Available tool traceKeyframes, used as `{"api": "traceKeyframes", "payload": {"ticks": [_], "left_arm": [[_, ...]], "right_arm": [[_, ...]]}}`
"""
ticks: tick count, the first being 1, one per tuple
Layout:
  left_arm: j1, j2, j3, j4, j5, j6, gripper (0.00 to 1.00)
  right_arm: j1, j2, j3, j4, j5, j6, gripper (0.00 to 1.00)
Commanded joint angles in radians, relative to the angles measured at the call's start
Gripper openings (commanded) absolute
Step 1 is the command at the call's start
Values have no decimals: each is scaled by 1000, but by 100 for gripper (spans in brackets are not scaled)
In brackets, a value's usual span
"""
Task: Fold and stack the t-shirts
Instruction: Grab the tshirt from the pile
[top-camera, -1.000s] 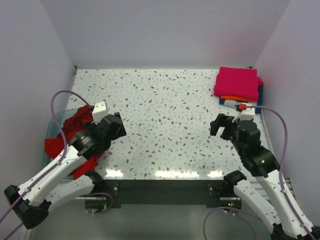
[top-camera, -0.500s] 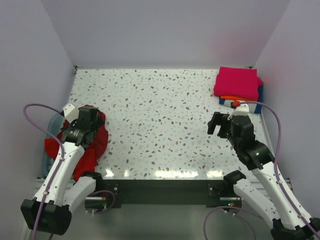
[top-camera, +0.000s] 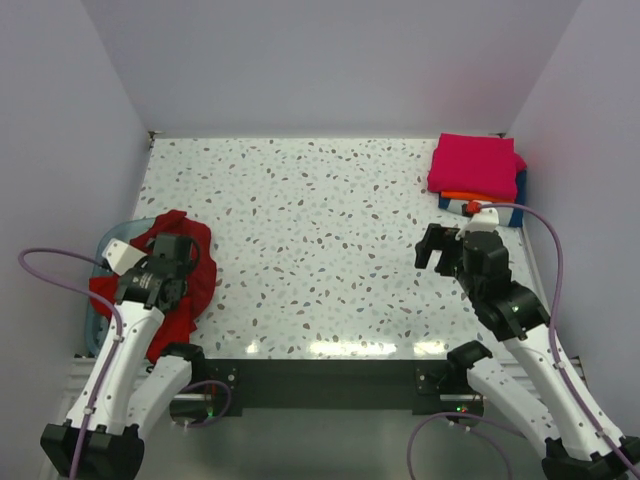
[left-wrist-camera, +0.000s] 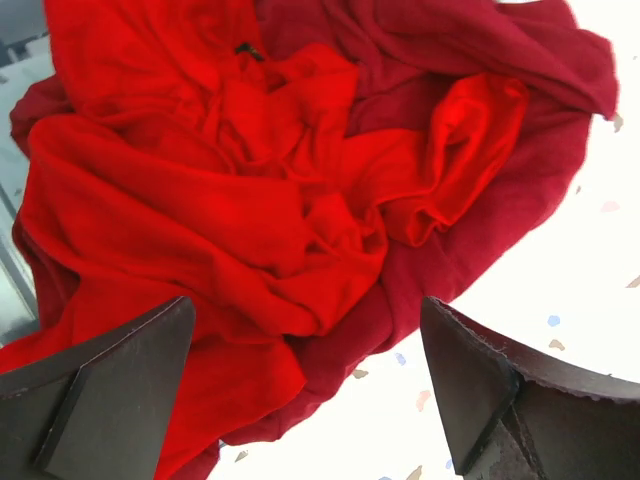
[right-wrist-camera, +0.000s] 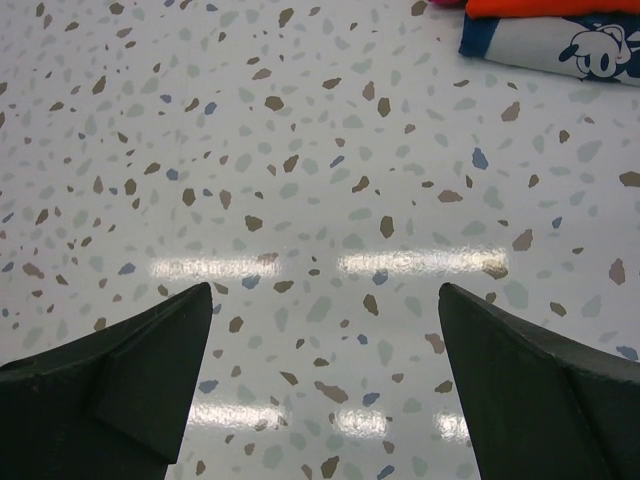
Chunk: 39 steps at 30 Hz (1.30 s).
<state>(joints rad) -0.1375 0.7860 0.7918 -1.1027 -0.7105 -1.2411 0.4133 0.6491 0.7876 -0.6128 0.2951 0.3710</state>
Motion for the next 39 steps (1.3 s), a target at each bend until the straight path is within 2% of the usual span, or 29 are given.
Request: {"api": "traceKeyframes", "payload": {"ticks": [1,5,13,16,19,21,22,24,25,28,30,31,32,37,39], "left_arm": [[7,44,-23,-39,-38,-101,100],[7,104,-51,6,-17,-98,99],[9,114,-138,110,14,-97,93],[9,154,-147,138,13,-90,84],[12,182,-147,152,-9,-78,74],[13,187,-135,139,-40,-80,57],[15,183,-122,132,-52,-80,40],[13,162,-100,110,-90,-67,20],[15,141,-70,100,-102,-63,14],[15,105,13,52,-162,-35,9],[15,88,67,32,-201,8,6],[13,73,123,35,-208,35,2],[13,65,153,47,-213,107,0],[12,-5,291,274,-121,433,0],[13,-22,314,378,-83,515,0]], "right_arm": [[-1,6,38,35,-17,-14,99],[-1,0,36,31,-25,-14,99],[-2,-17,21,35,-31,-9,99],[-2,-20,16,30,-31,-9,99],[-1,-28,12,25,-30,-7,99],[1,-32,10,24,-27,-7,99],[1,-34,10,24,-24,-7,98],[-1,-35,9,24,-19,-7,99],[-1,-35,9,24,-19,-6,99],[-1,-31,9,21,-14,-4,99],[-2,-26,12,18,-13,-6,99],[-1,-28,13,15,-11,-4,99],[-2,-25,12,15,-11,-6,99],[-1,-11,21,5,-2,-7,99],[-1,-9,27,1,2,-7,99]]}}
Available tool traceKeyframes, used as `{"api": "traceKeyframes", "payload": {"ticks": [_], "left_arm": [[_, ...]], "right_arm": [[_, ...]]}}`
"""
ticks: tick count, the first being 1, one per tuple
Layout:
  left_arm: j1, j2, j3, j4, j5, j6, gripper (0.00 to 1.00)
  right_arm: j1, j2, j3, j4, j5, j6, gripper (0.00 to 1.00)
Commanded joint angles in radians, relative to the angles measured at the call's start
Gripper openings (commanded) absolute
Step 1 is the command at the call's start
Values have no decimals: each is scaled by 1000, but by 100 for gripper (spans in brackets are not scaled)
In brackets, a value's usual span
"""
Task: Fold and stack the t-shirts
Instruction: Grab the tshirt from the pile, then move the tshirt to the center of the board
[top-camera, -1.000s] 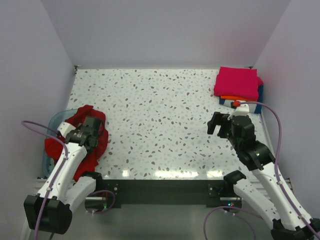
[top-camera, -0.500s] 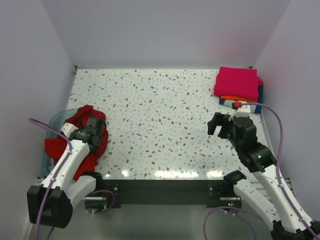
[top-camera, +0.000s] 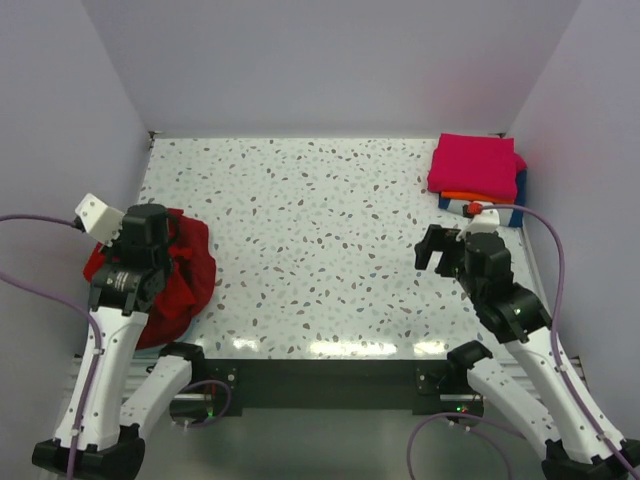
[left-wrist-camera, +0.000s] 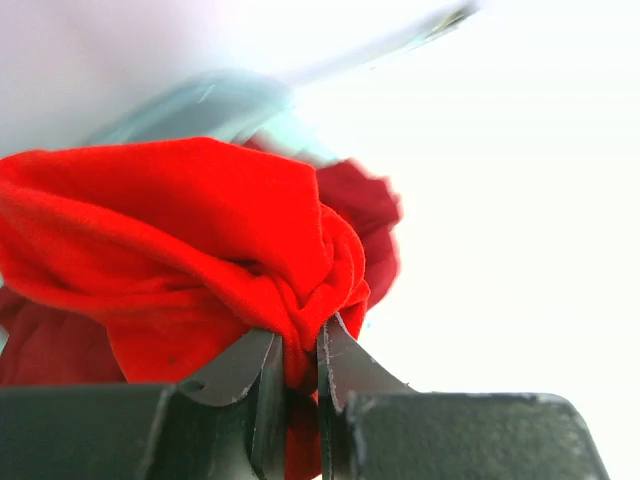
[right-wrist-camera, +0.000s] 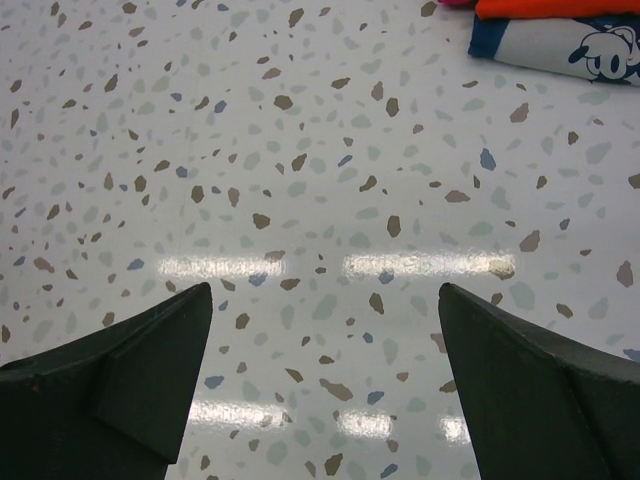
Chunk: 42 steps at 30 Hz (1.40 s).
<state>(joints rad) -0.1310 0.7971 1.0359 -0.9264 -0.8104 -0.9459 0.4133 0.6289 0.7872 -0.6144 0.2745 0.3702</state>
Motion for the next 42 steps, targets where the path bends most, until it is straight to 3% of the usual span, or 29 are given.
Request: {"api": "traceKeyframes", "payload": {"ticks": [1,6,7,15,21,22,25,26,27,30,31,33,35,39,42], "left_arm": [[7,-35,100,225,52,281,0],[7,17,219,368,244,444,0],[7,39,248,392,345,482,0],[-19,195,412,538,813,486,0],[-310,355,521,575,954,530,0],[-361,393,512,592,1052,506,0],[-436,421,393,716,1149,432,1],[-449,421,354,766,1143,421,8],[-462,421,289,776,1124,417,33],[-464,435,210,684,925,421,86],[-464,447,208,635,798,435,92],[-464,477,229,482,703,450,100],[-464,513,250,373,639,492,100],[-463,478,279,334,590,594,100],[-458,450,308,330,542,676,100]], "right_arm": [[-1,14,29,-2,28,-7,99],[-1,29,46,-13,43,-7,99],[-2,32,50,-18,46,-7,99],[1,71,89,-31,42,10,99],[-1,95,127,-45,34,36,99],[1,100,132,-48,29,39,99],[-1,104,135,-53,23,61,99],[-1,104,132,-53,19,65,99],[-1,103,129,-51,14,75,99],[1,114,110,-44,-18,91,99],[-1,121,103,-29,-29,92,99],[-2,144,75,-9,-101,101,98],[1,163,41,28,-165,121,96],[8,234,-2,73,-221,162,92],[39,275,-19,36,-155,197,90]]}}
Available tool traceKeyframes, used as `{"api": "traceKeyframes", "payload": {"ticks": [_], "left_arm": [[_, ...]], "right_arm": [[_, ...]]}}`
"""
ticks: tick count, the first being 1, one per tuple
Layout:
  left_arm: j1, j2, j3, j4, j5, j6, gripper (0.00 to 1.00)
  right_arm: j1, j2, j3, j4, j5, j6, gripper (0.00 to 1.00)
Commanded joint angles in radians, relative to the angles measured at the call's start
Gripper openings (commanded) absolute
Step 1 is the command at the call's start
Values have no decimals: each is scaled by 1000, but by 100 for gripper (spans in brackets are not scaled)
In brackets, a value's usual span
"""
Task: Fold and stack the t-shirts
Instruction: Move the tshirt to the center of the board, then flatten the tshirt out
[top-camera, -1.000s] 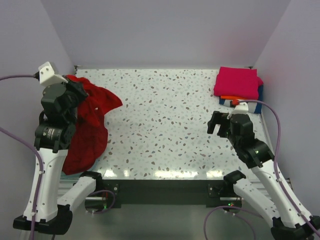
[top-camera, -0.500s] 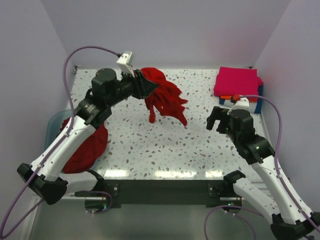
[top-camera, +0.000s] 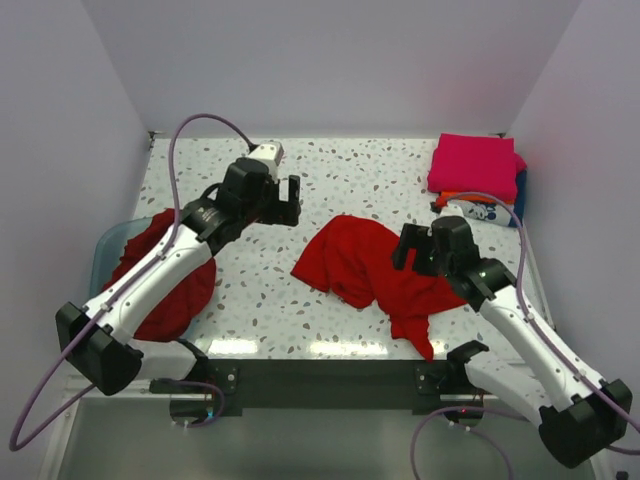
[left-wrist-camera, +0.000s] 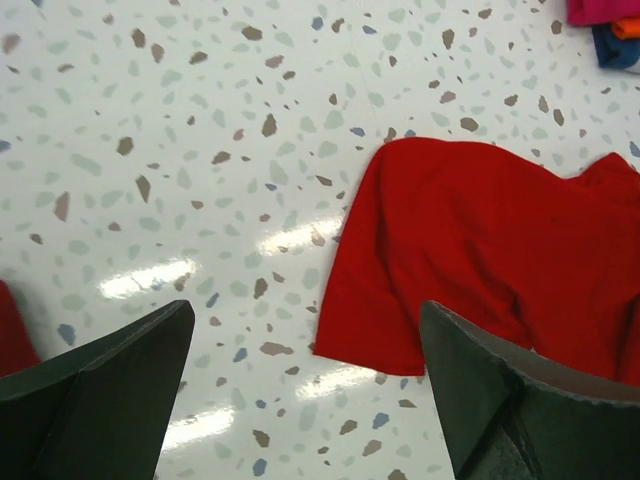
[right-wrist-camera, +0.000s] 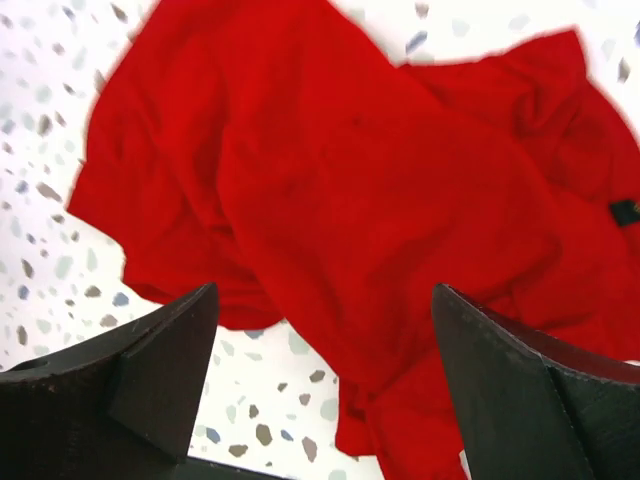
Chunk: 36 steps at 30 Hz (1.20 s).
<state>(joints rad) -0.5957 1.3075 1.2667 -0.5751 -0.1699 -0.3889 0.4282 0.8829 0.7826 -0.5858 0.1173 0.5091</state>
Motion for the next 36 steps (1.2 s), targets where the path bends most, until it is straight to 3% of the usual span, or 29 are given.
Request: {"api": "traceKeyframes", "payload": {"ticks": [1,5,12,19,24,25,27,36], "left_arm": [[8,-62,74,-14,-120,149,100],[13,-80,-12,85,-106,134,100],[23,-143,-312,291,-63,146,100],[27,-143,-334,285,-28,125,100],[27,-133,-351,299,36,111,99],[27,-128,-351,307,68,111,98],[25,-122,-354,314,96,114,97],[1,-83,-368,333,138,133,97]], "right_arm": [[32,36,-20,-15,18,66,89],[76,33,-69,-51,74,135,87],[133,100,-137,-3,101,197,81],[196,284,-129,110,96,241,74],[250,376,-80,142,111,250,27],[251,386,-44,139,110,246,12],[251,421,7,129,116,221,1],[251,637,449,58,206,80,0]]}}
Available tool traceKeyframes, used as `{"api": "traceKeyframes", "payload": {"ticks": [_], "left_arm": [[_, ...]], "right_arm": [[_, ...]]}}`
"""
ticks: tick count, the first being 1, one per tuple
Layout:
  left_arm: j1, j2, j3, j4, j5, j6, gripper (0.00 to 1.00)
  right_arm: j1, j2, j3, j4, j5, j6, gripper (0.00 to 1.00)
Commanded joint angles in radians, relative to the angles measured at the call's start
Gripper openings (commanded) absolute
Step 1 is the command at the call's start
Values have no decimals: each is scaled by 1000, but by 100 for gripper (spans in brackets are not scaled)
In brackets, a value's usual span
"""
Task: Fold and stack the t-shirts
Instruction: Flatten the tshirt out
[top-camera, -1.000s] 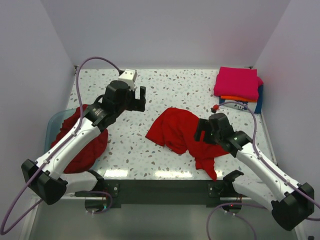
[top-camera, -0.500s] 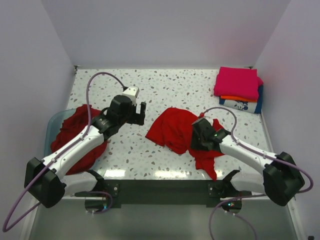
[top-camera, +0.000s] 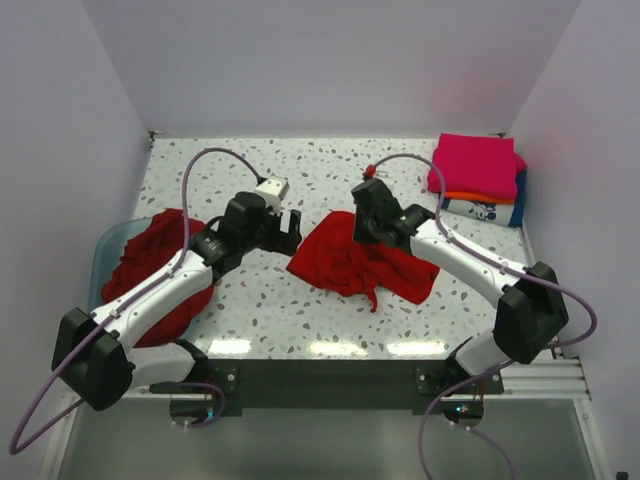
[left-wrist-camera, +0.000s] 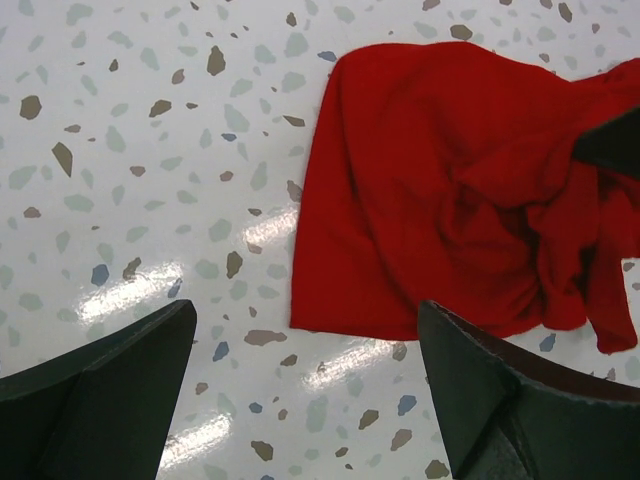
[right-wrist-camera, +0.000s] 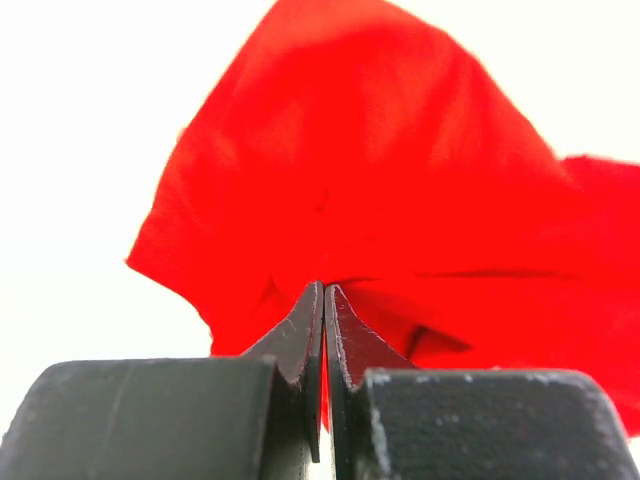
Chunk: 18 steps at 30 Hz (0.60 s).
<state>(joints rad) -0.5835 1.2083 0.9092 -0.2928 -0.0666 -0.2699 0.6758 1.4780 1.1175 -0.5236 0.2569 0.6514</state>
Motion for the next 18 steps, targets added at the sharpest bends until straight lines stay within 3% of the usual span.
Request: {"api": "traceKeyframes", "payload": {"ticks": [1,3,4,5,6,9,14,18], "left_arm": [[-15,17,-10,52,37,15,97],[-24,30,-13,52,37,15,97],[-26,33,-15,50,34,15,97],[-30,37,-13,46,31,14,97],[-32,45,-12,44,21,14,97],[-35,57,-4,30,8,14,97],[-33,74,5,21,5,8,97],[-35,82,10,17,11,6,97]], "right_arm": [[2,62,181,-12,74,-70,0],[2,128,234,-38,105,-87,0],[2,148,279,-56,111,-87,6],[4,169,297,-76,108,-82,18],[2,169,301,-90,101,-79,46],[11,75,199,-46,62,-44,62],[25,-148,-99,8,7,22,65],[50,-290,-251,45,-54,51,56]]}}
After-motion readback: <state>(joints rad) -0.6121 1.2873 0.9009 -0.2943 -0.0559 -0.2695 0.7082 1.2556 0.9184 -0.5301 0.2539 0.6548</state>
